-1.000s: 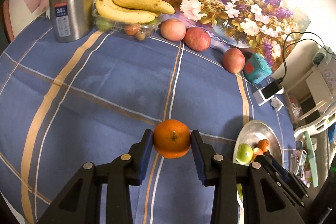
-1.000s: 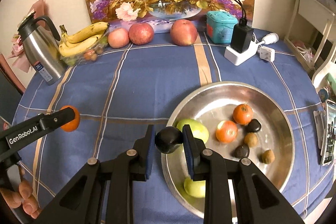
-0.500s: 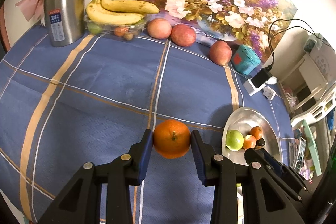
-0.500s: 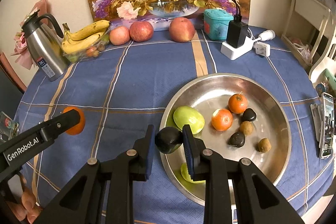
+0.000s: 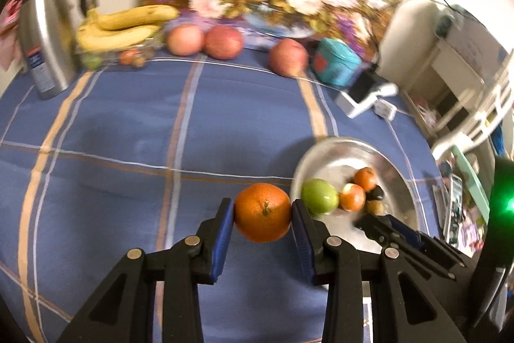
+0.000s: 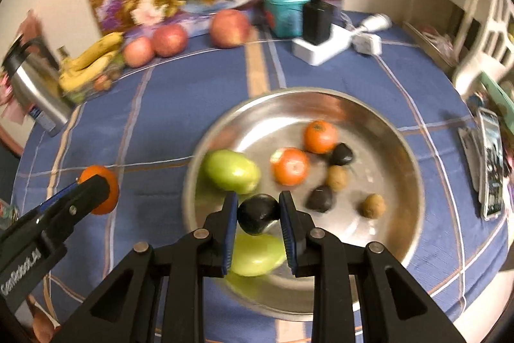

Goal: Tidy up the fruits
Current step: 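Carry the tangerine and black plum together over the steel bowl, then open the left tool to drop the tangerine into the bowl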

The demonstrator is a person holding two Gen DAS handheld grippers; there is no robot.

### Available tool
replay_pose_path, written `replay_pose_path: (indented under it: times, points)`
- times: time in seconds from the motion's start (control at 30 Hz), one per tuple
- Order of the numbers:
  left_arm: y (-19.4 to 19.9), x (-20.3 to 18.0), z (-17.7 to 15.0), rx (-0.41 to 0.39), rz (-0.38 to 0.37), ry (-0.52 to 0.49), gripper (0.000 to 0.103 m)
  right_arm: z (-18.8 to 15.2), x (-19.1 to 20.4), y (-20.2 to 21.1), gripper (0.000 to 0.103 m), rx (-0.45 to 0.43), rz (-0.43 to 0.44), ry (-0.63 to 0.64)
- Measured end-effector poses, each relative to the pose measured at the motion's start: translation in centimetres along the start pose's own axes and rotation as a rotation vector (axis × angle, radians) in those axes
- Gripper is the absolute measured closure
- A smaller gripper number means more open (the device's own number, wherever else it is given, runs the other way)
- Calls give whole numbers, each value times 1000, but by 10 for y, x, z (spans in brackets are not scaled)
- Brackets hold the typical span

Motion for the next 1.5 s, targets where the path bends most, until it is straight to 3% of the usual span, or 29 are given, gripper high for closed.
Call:
replay_pose_path:
  times: [0.2,0.4,1.5]
  points:
    - [-17,-29,-2,20,-36,-77,64,1,-33,-3,76,11,-21,-79]
    - [-34,-46,-6,48,-50,-122,64,-1,-42,-7,76,33,-28,-92]
    - [-59,-53,-16,130,-33,-171,61,-14,-49,-34,75,164,-48,-125]
Point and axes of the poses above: each gripper's, at about its wrist camera, not at the fingertips, and y roughly against the way its jaws point, x to its left, z to its top, the point moved 3 cm from there along -y, roughly the way its jaws point, and after that the axes turned 7 degrees about -z, right-handed, at the moved point
